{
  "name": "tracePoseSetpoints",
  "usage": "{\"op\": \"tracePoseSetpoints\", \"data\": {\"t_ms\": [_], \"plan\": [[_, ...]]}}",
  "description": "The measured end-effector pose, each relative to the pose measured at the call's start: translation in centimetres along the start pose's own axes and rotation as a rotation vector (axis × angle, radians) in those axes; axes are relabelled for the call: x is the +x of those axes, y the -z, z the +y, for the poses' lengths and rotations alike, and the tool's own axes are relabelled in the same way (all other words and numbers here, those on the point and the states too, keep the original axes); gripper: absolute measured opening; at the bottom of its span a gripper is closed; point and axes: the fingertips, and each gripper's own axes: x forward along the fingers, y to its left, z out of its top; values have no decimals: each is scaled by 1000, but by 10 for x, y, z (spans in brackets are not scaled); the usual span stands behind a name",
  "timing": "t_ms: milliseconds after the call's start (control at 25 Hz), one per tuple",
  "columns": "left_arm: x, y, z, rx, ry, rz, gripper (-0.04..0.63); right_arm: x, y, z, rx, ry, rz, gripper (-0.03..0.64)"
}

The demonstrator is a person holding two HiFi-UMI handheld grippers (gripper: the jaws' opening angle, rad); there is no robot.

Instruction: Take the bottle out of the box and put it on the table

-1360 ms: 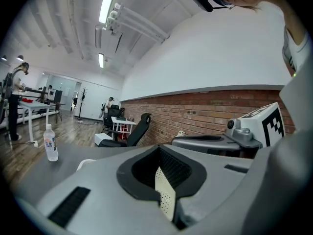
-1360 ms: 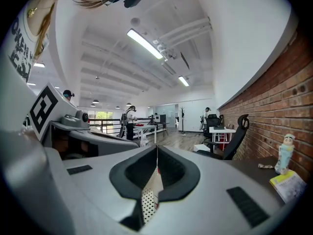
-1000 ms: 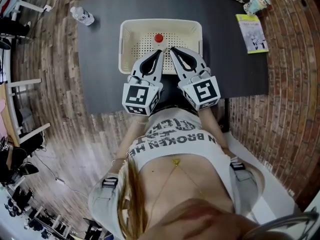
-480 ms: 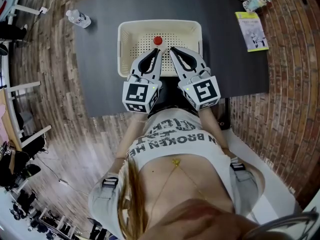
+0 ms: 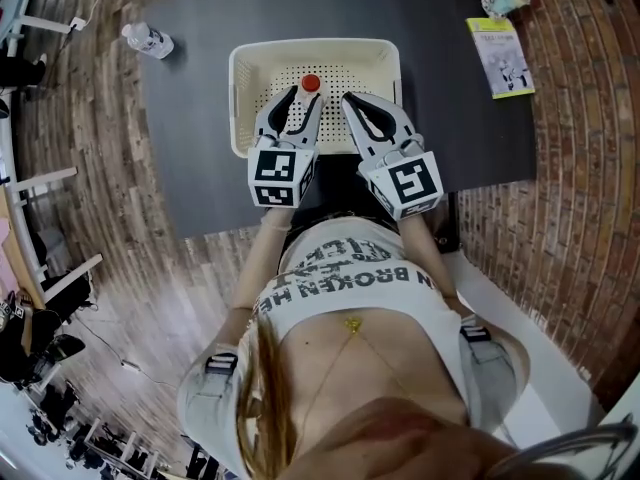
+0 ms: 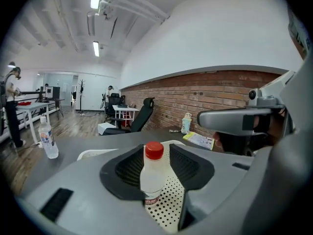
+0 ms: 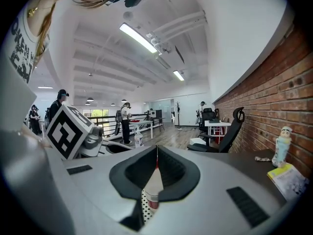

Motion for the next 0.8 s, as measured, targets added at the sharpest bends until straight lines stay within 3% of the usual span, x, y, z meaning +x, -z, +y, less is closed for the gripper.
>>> {"op": "tracePoseSetpoints", "data": {"t_ms": [240,800], "plan": [[22,8,2,58,0,51,190,-2,3,-9,6,18,7,9],[35,11,5,97,-4,63,160,0,6,-15,19,24,9,9]]}}
